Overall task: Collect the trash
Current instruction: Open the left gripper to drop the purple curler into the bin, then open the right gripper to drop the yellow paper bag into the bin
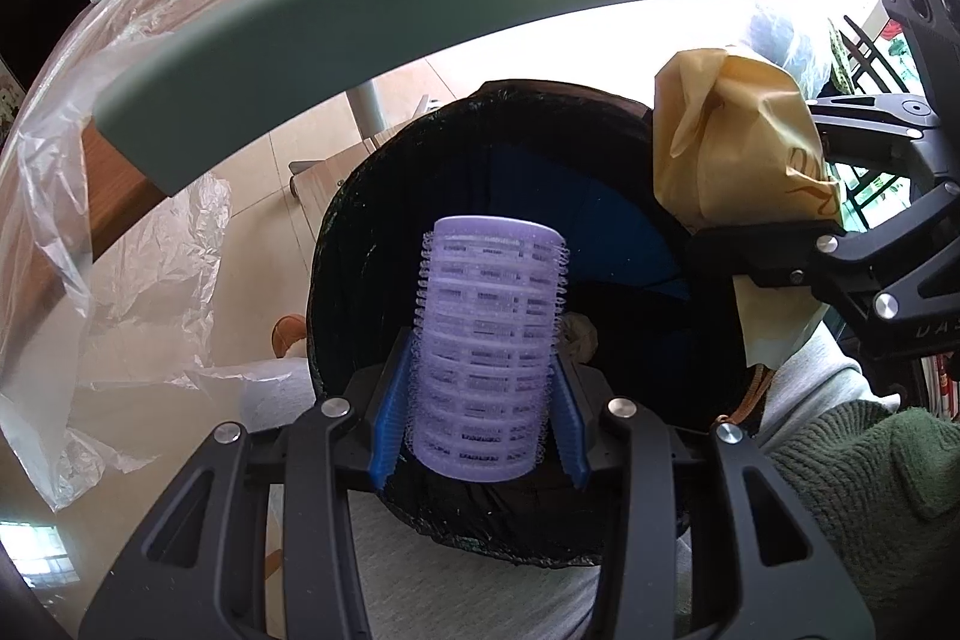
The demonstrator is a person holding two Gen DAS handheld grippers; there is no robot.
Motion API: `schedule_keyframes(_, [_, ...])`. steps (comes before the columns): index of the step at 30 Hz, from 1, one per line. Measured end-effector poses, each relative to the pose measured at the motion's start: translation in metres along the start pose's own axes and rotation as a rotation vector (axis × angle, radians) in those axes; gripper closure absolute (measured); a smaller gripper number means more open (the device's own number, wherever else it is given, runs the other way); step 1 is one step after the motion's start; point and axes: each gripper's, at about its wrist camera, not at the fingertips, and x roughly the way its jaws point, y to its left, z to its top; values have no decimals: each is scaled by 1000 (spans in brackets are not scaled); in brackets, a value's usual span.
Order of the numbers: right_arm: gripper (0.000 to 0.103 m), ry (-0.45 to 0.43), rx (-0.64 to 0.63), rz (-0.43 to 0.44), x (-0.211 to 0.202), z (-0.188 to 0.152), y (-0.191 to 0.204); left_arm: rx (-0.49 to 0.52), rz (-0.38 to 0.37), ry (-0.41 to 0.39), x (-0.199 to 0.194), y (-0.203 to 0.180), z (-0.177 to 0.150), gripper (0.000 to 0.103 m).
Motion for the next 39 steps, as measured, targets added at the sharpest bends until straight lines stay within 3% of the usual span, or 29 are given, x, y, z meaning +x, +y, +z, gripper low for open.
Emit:
schedule_keyframes(25, [48,31,0,-53,19,-1,2,36,15,19,22,-6,1,59])
schedule_keyframes(27, [41,10,7,-60,16,-2,2,54,33,1,18,-8,2,37])
schedule_keyframes(28, [32,0,13,-63,14,-3,0,64,50,-14,15,-9,2,33])
schedule_keyframes(31, [24,-39,31,-63,5,-3,-2,79,62,-36,9,-11,2,31])
schedule_keyframes(35, [24,-100,40,-81,-15,-1,-6,63,63,-61,-1,-8,2,31])
schedule_keyframes(39, [24,-213,33,-99,-51,2,-7,47,58,-139,-32,-1,8,31])
